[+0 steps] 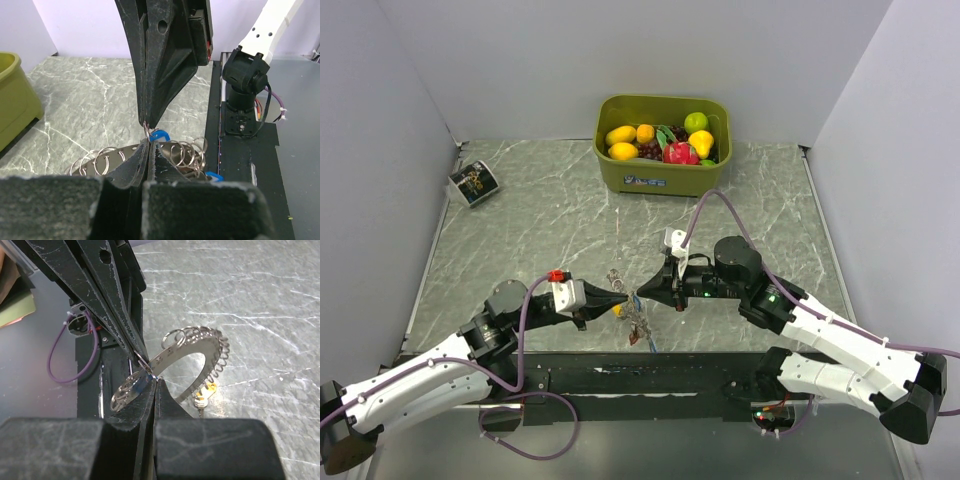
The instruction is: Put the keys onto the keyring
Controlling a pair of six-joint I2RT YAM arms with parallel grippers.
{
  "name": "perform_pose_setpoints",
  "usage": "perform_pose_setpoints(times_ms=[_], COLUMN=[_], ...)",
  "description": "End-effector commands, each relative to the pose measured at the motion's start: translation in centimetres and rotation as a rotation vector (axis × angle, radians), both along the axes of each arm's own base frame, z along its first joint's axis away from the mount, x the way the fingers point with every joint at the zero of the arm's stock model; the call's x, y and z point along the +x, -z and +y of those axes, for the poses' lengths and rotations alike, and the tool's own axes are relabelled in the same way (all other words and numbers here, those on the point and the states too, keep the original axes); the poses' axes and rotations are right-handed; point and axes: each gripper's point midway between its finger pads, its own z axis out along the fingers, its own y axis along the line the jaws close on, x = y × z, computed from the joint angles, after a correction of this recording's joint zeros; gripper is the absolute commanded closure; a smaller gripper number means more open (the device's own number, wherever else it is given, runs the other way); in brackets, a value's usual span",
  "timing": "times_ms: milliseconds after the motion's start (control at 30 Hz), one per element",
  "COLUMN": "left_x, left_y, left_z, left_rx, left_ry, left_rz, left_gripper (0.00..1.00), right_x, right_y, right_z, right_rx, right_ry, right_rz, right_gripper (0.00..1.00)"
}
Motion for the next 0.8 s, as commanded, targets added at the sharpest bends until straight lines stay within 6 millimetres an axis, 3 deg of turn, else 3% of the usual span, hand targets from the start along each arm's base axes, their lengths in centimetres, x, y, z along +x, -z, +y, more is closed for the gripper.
perform_pose_setpoints(times_ms=[0, 233, 333, 533, 767], left_x=[-1.4, -1.6, -1.8, -2.7, -3.4], left_y=[-3.6, -3.5, -3.5, -3.7, -4.5], left_z=[0.3, 0.3, 0.2, 0.0, -0.2], left_rx=[-0.122, -0.124, -0.121, -0.134, -0.163], left_ry=[0.054, 0.061, 0.074, 0.130, 0.176], left_rz=[-0.079, -0.086, -0.097, -0.138, -0.180], left_gripper=[0.99, 0.99, 0.99, 0.99, 0.99], right_x=[0.7, 0.6, 0.3, -2.0, -4.2], right_y=[-1.8, -2.8, -3.6, -5.8, -6.4], right_z=[0.1, -1.0, -1.6, -1.4, -0.4], right_rx=[0.040, 0.083, 0.114, 0.197, 0.249], right_ry=[0.023, 0.059, 0.063, -0.054, -0.214], right_rz=[-0.054, -0.114, -0.153, -0.201, -0.191], right_gripper=[1.00, 0.47, 0.33, 0.28, 0.40])
